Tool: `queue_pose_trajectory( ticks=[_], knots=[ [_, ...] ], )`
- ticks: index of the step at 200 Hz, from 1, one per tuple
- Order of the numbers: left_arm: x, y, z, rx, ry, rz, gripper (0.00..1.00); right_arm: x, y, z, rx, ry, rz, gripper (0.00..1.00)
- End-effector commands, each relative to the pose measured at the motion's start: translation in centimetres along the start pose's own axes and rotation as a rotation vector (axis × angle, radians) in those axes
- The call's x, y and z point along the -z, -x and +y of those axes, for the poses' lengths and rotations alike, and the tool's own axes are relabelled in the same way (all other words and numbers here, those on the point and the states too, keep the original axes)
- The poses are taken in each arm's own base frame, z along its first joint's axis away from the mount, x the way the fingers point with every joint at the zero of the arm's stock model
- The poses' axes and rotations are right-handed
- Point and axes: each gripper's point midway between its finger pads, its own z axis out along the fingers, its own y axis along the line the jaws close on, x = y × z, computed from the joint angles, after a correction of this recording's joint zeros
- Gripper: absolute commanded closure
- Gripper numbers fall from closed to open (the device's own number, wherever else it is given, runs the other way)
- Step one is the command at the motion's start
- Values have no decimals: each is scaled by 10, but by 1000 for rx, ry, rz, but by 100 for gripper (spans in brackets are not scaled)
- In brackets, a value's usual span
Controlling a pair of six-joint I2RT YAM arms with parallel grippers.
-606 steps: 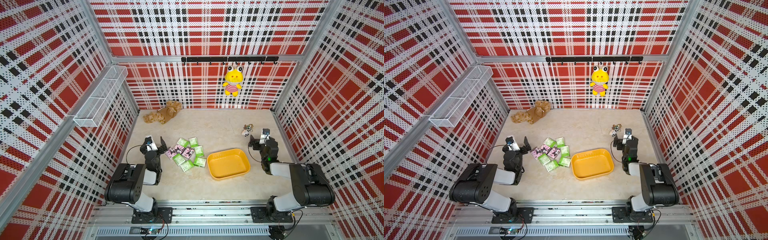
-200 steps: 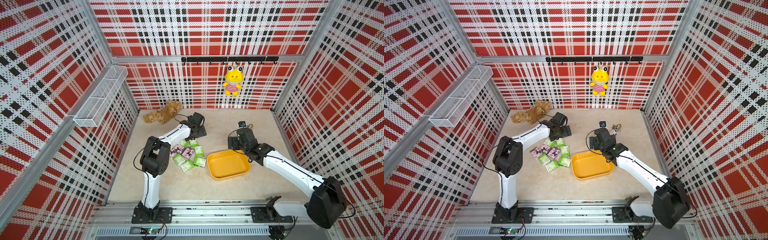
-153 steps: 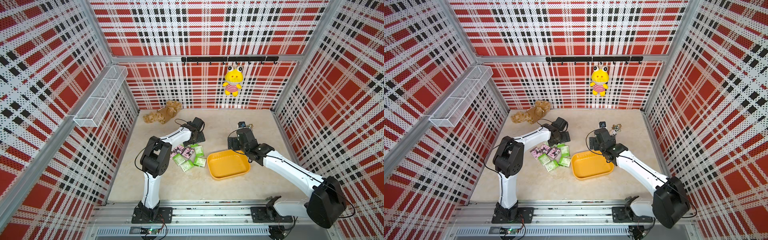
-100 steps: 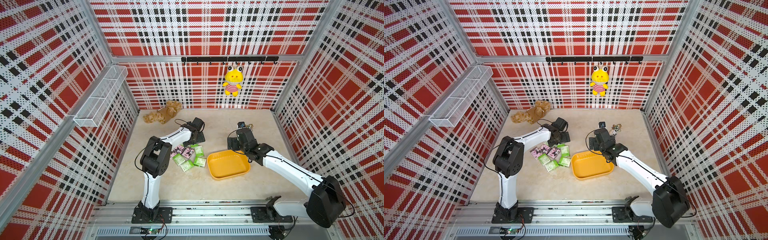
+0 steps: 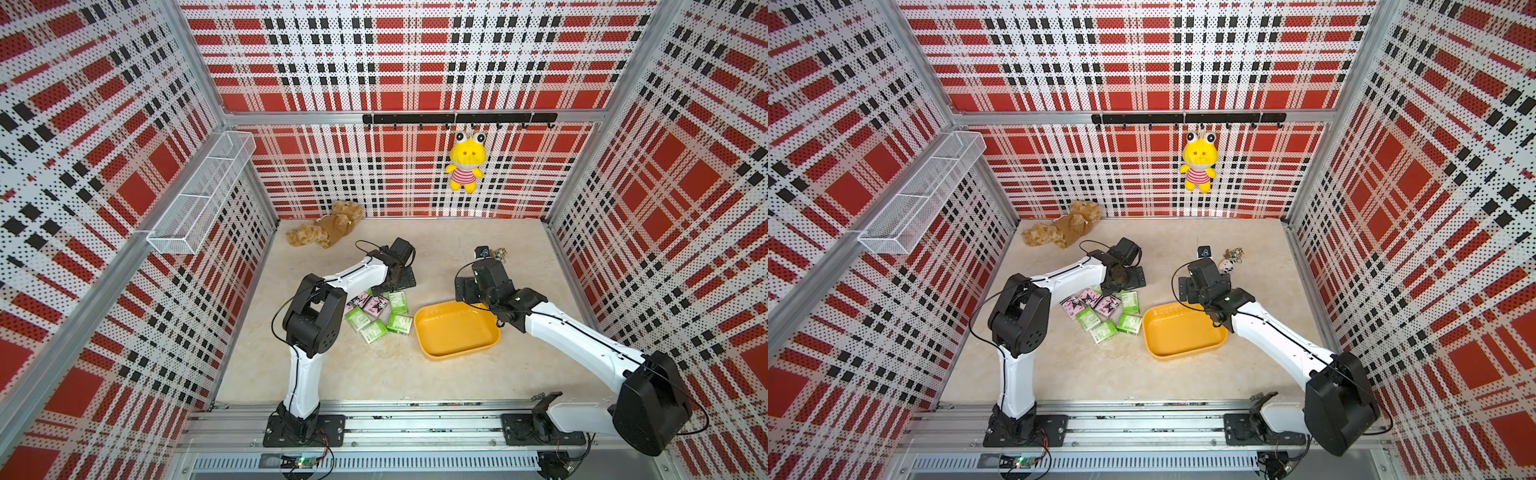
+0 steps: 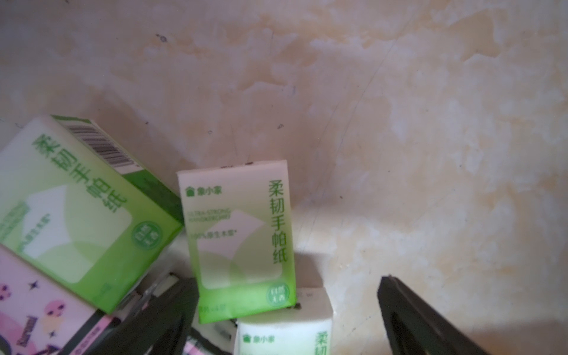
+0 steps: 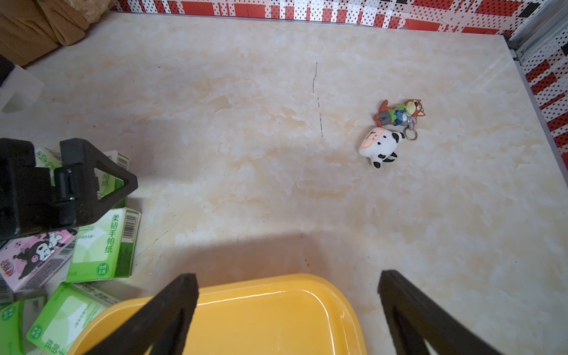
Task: Put the pocket tissues into the storage box
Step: Pick up the pocket tissues from the center of the board.
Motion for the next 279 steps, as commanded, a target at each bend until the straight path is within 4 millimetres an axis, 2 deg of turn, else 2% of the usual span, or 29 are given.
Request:
queue_pose_trajectory(
  ticks=[1, 50, 101, 156, 208, 264, 279],
  knots=[
    [4, 5, 3, 17, 0, -12, 1, 2, -5, -2, 4, -7, 5, 0],
    [4, 7, 20, 38, 34, -19, 1, 0, -7, -2, 14, -9, 12, 0],
    [-4, 5, 24, 46, 33, -9, 0, -4, -4, 1, 21, -7, 19, 0],
    [-11, 19, 23, 58, 17, -9, 12, -6, -4, 2, 26, -9, 25, 0],
    [-21, 16, 22, 49, 14, 16, 25, -9, -5, 3, 33, -11, 37, 0],
    [-27, 15, 20, 36, 21, 28, 29, -11, -9, 2, 35, -14, 47, 0],
    [-28, 16, 20, 30, 24, 29, 40, -10, -8, 2, 34, -17, 45, 0]
  ],
)
